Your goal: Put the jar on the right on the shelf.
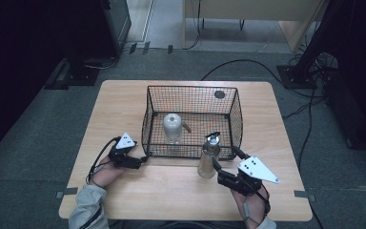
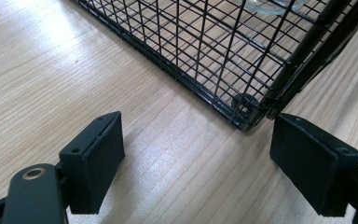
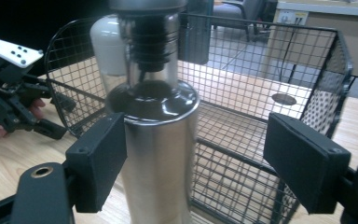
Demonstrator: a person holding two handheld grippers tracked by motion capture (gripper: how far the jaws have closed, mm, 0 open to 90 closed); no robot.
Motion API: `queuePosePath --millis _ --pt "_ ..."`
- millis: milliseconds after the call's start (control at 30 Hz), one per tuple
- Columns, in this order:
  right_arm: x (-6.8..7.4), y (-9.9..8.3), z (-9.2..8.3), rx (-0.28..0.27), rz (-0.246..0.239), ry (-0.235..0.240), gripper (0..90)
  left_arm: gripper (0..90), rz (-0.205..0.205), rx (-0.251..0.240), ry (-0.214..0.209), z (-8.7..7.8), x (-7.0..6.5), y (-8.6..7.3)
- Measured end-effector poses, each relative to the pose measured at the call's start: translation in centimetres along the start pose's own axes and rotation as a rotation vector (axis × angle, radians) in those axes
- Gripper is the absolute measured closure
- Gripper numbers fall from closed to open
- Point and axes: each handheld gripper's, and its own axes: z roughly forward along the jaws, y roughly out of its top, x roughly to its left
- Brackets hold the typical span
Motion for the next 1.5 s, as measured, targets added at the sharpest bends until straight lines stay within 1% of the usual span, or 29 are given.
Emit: queuePosePath --millis 300,533,700,833,967,1067,1200,1267,1333,1500 --pt "0.5 -0.5 0.9 0.002 -0.016 0.039 21.8 17.4 -0.007 0.001 0.011 0.1 -0.2 0.0" --pt "1.3 -0.5 2.0 0.01 -0.02 0.064 24.2 17.3 -0.018 0.0 0.025 0.0 -0.4 0.0" --pt "1.7 -0.5 3.1 0.02 -0.023 0.063 26.6 17.3 -0.029 0.0 0.037 0.0 -0.5 0.0" --pt "1.6 -0.6 3.7 0.032 -0.022 0.069 28.4 17.4 -0.035 0.002 0.046 -0.1 -0.6 -0.1" --pt "1.4 -0.8 4.4 0.054 -0.009 0.077 31.2 17.4 -0.041 0.003 0.049 -0.1 -0.7 -0.1" --pt "1.1 -0.9 4.7 0.063 0.003 0.094 34.1 17.4 -0.041 0.003 0.049 -0.1 -0.7 -0.1" --pt "1.0 -0.9 4.7 0.058 -0.014 0.097 35.1 17.4 -0.042 0.003 0.049 -0.1 -0.7 -0.1" --pt "1.0 -0.9 4.7 0.056 -0.014 0.097 35.1 17.4 -0.041 0.003 0.049 -0.1 -0.7 -0.1" --pt "1.1 -1.1 4.6 0.04 -0.017 0.096 35.2 17.4 -0.042 0.003 0.049 -0.1 -0.7 -0.1" --pt "1.0 -1.1 4.6 0.039 -0.021 0.103 35.4 17.4 -0.042 0.003 0.049 -0.1 -0.7 -0.1"
